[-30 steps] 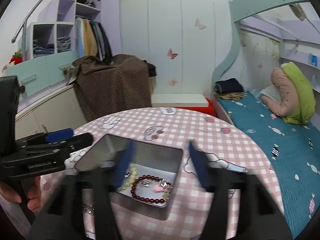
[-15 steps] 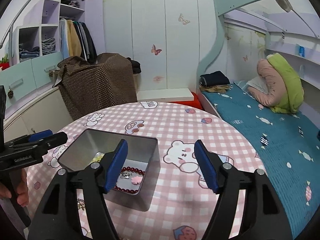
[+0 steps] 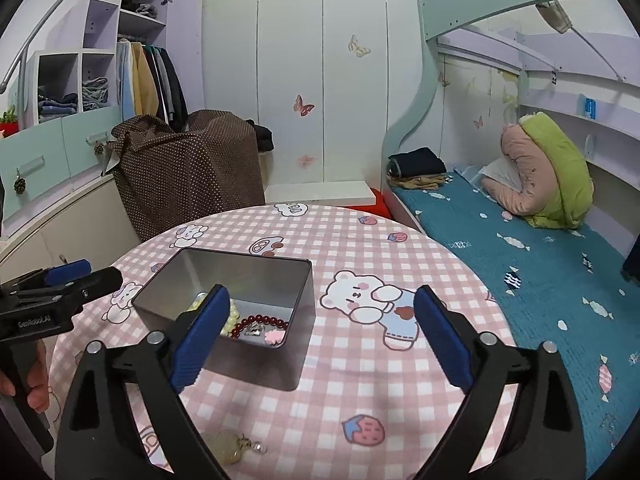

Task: Organize jewelry
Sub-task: 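Withdraw both open tools from the tin toward the chain and jade pendant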

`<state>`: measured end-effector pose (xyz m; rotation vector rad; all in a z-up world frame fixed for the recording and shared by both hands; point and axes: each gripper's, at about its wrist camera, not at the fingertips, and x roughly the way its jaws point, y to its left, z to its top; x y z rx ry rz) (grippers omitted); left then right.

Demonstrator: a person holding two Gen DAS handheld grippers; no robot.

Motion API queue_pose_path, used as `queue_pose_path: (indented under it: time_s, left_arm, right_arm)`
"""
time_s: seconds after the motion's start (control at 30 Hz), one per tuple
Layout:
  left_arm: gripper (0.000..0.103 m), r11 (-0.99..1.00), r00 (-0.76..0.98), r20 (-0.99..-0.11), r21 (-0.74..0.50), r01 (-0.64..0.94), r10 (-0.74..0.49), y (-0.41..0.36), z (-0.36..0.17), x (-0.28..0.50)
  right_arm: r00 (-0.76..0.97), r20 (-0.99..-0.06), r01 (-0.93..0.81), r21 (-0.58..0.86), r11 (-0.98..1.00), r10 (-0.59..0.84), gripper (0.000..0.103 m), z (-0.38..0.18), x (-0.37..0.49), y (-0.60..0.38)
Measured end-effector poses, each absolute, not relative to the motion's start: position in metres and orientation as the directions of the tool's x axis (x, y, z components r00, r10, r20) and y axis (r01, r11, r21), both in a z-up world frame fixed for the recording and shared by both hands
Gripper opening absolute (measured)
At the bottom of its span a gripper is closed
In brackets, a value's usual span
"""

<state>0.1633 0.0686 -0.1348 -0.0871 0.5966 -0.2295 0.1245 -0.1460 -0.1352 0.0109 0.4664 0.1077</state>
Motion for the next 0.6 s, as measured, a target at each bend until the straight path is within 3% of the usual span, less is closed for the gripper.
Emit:
queue_pose_path:
  time_s: [0.6]
  left_arm:
    - [0.092,0.951,0.699,-0.664,-0.06,0.304,-0.265,0.058,-0.179,0.136]
  right_arm:
    - [0.856,-0.504,-0.113,0.042,0.993,0.119,0.095,-0.15,0.099,-0.136]
